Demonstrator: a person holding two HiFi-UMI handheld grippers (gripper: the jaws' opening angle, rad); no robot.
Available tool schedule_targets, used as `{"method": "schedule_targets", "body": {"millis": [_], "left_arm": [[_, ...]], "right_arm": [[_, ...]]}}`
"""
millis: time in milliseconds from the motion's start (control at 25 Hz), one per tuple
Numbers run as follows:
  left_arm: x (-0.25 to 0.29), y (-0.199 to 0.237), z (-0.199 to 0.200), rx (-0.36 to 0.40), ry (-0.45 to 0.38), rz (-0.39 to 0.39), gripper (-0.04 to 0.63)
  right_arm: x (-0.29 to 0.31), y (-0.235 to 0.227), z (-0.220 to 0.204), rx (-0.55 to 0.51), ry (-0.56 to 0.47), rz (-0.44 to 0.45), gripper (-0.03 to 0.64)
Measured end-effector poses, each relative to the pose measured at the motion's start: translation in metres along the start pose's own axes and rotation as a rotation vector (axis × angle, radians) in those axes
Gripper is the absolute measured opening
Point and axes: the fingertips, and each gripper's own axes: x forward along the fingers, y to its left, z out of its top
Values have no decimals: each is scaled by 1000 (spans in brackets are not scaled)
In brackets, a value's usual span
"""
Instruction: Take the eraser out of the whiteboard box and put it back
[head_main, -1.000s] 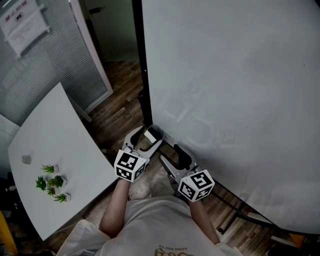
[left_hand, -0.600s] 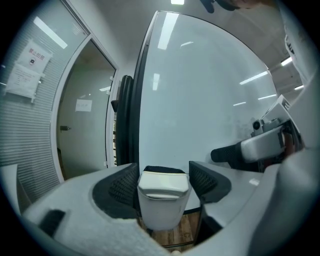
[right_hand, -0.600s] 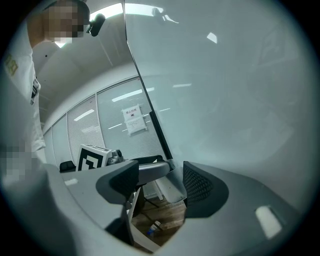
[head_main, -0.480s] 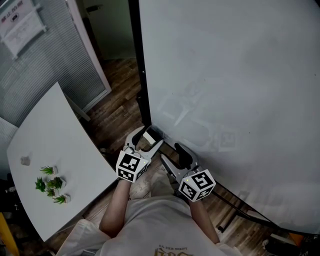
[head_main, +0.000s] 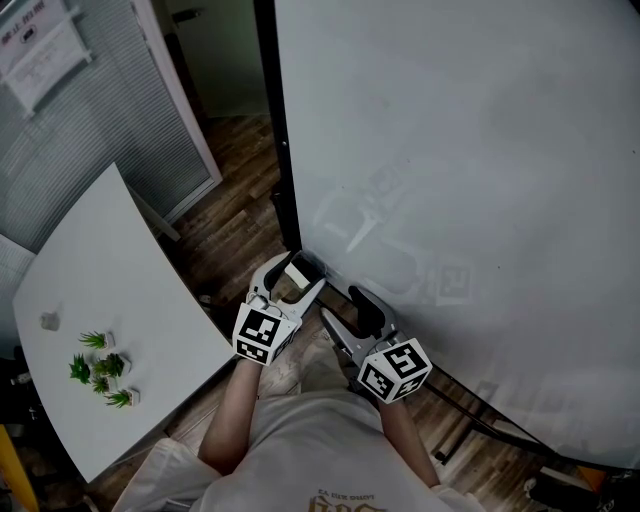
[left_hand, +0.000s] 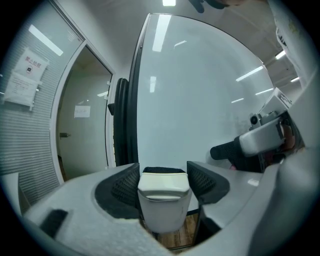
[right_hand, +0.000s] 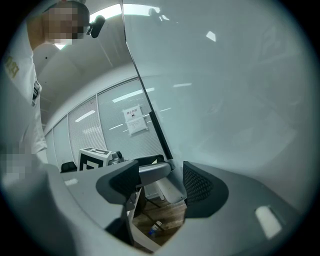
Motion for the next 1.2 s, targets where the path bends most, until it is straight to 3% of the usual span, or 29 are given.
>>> {"method": "schedule_targets", "body": {"millis": [1200], "left_arm": [[-1, 0, -2, -2, -7, 35, 268]], "right_arm": [[-2, 0, 0, 3, -2, 12, 268]]}}
